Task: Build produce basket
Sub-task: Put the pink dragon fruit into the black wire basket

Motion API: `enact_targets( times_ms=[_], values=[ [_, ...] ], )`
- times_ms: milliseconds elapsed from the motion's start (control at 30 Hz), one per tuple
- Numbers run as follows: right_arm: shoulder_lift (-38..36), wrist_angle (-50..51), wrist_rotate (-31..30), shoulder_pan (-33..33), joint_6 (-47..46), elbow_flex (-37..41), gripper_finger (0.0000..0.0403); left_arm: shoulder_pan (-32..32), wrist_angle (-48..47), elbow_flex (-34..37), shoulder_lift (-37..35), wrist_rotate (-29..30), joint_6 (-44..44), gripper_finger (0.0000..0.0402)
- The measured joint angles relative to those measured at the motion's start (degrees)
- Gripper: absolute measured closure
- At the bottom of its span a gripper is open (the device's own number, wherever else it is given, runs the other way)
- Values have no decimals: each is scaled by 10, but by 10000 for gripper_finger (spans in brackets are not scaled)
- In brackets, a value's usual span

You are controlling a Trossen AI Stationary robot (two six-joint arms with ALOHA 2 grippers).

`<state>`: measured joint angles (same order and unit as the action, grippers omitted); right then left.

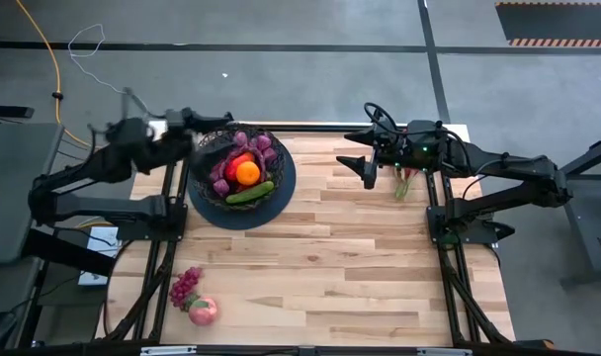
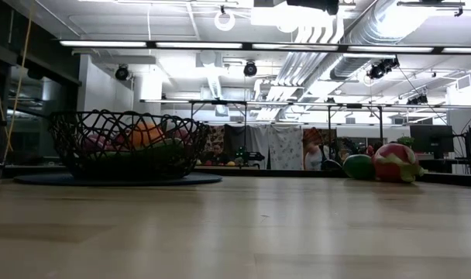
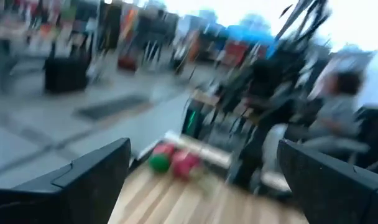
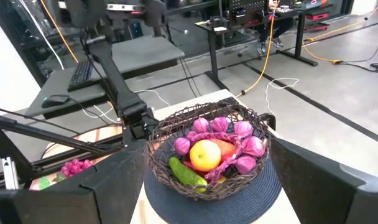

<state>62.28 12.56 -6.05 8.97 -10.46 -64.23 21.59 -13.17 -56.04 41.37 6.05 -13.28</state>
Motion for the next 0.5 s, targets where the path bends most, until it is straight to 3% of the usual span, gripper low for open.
enact_targets(
  times_ms=[200, 500],
  values=[
    [0, -3, -1, 0, 0, 0, 73, -23, 40, 58, -66, 8, 0, 11],
    [0, -4, -1, 0, -2, 0, 73, -26, 41, 66, -59, 6, 0, 11]
  ],
)
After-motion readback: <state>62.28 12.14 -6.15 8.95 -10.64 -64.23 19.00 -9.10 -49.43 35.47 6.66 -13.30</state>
